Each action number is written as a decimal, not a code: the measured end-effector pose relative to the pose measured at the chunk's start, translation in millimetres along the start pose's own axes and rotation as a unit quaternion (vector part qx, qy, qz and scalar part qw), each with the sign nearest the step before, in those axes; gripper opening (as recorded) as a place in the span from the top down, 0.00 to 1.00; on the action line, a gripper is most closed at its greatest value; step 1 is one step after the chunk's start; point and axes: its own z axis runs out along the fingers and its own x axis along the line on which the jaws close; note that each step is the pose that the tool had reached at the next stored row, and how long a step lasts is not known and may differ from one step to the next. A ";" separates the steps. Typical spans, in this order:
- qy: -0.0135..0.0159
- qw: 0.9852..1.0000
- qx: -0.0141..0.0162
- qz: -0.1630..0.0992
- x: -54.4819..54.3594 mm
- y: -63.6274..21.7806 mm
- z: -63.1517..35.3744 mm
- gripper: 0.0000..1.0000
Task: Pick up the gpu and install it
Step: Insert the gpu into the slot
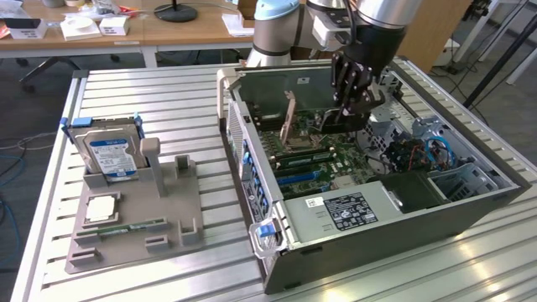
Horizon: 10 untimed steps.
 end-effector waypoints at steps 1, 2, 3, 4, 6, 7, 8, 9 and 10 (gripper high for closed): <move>0.000 1.000 0.000 0.000 -3.6 0.1 0.3 0.74; 0.000 1.000 0.000 0.000 -6.4 0.3 0.5 0.74; 0.000 1.000 0.000 0.000 -8.4 0.3 0.9 0.74; 0.000 1.000 0.000 0.000 -9.5 0.4 1.2 0.74; 0.000 1.000 0.000 -0.003 -10.0 0.3 2.3 0.74; 0.000 1.000 0.000 -0.004 -10.0 0.3 3.2 0.74; 0.000 1.000 0.000 -0.006 -10.0 0.3 3.9 0.74; 0.000 1.000 0.000 -0.007 -10.0 0.4 4.7 0.74; 0.000 1.000 0.000 -0.009 -9.9 0.4 5.5 0.74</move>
